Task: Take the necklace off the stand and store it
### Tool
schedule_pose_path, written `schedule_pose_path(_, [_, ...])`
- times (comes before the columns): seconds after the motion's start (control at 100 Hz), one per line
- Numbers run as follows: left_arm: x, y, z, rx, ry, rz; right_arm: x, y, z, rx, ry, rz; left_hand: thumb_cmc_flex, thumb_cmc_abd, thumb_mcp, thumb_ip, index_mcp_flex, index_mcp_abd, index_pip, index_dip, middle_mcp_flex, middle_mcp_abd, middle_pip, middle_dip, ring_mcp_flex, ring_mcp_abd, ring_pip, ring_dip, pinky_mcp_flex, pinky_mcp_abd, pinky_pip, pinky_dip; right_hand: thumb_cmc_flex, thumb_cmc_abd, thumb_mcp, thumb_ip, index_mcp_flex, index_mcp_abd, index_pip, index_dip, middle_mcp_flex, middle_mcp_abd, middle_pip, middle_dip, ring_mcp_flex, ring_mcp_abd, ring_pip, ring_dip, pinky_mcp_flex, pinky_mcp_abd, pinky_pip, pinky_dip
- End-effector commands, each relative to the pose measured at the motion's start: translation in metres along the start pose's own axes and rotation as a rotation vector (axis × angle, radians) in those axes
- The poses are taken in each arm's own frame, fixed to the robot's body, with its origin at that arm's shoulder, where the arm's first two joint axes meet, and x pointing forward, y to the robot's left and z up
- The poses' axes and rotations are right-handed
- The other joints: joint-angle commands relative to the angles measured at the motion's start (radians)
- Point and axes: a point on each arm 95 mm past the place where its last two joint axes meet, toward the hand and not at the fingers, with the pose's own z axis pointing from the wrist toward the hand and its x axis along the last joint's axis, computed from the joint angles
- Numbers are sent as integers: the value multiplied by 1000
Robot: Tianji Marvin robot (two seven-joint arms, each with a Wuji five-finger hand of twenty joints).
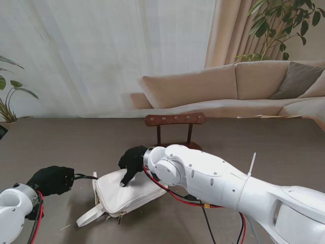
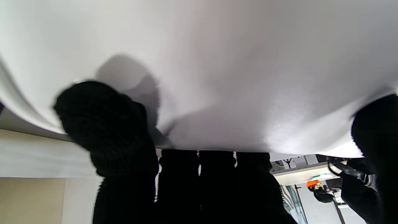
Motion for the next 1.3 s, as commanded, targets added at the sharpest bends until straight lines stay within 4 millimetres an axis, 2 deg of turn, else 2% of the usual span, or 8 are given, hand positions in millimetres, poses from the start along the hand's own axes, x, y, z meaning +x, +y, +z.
schedule_pose_path(0.0, [7, 2, 6, -23, 24, -9, -19, -43, -8, 127, -54, 9, 31, 22, 29, 10, 40, -1, 58, 10, 8, 7, 7, 1, 4, 14, -7, 0, 3, 13, 9, 0, 112, 48, 168, 100, 265, -125, 379, 53, 213, -31, 185, 125, 172, 14, 195, 88, -821, -4, 27, 43])
schedule_pose_path(0.63, [46, -1, 57, -67, 164, -37, -55, -51, -35, 174, -195, 31, 32, 26, 26, 9, 34, 0, 58, 11, 3, 3, 6, 2, -3, 13, -9, -1, -6, 10, 8, -2, 95, 91, 173, 130, 262, -109, 331, 61, 201, -26, 140, 126, 167, 22, 144, 81, -832, -5, 14, 27])
schedule_pose_path(0.7, [48, 0, 59, -76, 173, -40, -58, -50, -40, 179, -210, 39, 34, 26, 27, 9, 34, 0, 58, 11, 3, 4, 5, 3, -4, 13, -9, 0, -9, 8, 8, -2, 53, 153, 117, 191, 169, -58, 187, 58, 107, -7, 86, 105, 120, 35, 86, 66, -860, 10, -14, 19])
schedule_pose_path(0.73, [49, 1, 60, -80, 176, -41, -59, -50, -42, 179, -214, 43, 33, 26, 26, 9, 33, 1, 57, 10, 3, 4, 5, 3, -4, 13, -9, 0, -9, 9, 9, -2, 35, 179, 91, 232, 128, -40, 107, 125, 68, 0, 74, 92, 105, 36, 74, 64, -871, 16, -26, 21])
schedule_pose_path(0.82, [51, 4, 62, -88, 185, -44, -63, -50, -48, 159, -221, 57, 34, 27, 25, 9, 34, 1, 59, 11, 1, 4, 5, 4, -6, 14, -9, 0, -10, 9, 9, -1, 10, 199, 10, 240, -69, -14, -15, 87, -102, 34, -7, 19, 4, 65, -8, 30, -925, 36, -85, 12])
schedule_pose_path(1.01, [52, 11, 63, -98, 192, -52, -59, -47, -60, 82, -221, 63, 37, 27, 23, 9, 34, 3, 59, 10, -1, 5, 4, 7, -8, 15, -8, 1, -14, 9, 10, -1, -12, 226, -85, 249, -343, 32, -51, 4, -383, 67, -57, -109, -210, 124, -175, -71, -1017, 46, -205, -10])
schedule_pose_path(1.12, [52, 14, 62, -103, 192, -56, -53, -46, -67, -10, -219, 41, 38, 28, 22, 10, 33, 4, 58, 10, -2, 7, 4, 7, -8, 16, -8, 2, -15, 10, 10, -1, -21, 239, -126, 255, -428, 38, -48, -30, -509, 74, -36, -153, -328, 109, -225, -118, -1061, 37, -269, -28])
schedule_pose_path(1.29, [51, 17, 59, -112, 190, -58, -39, -43, -77, -182, -181, -9, 40, 28, 20, 10, 33, 5, 59, 10, -1, 6, 4, 8, -10, 17, -8, 3, -16, 9, 10, -1, -11, 216, -140, 256, -409, 21, -29, -42, -565, 81, -6, -169, -394, 79, -226, -141, -1090, 31, -314, -45])
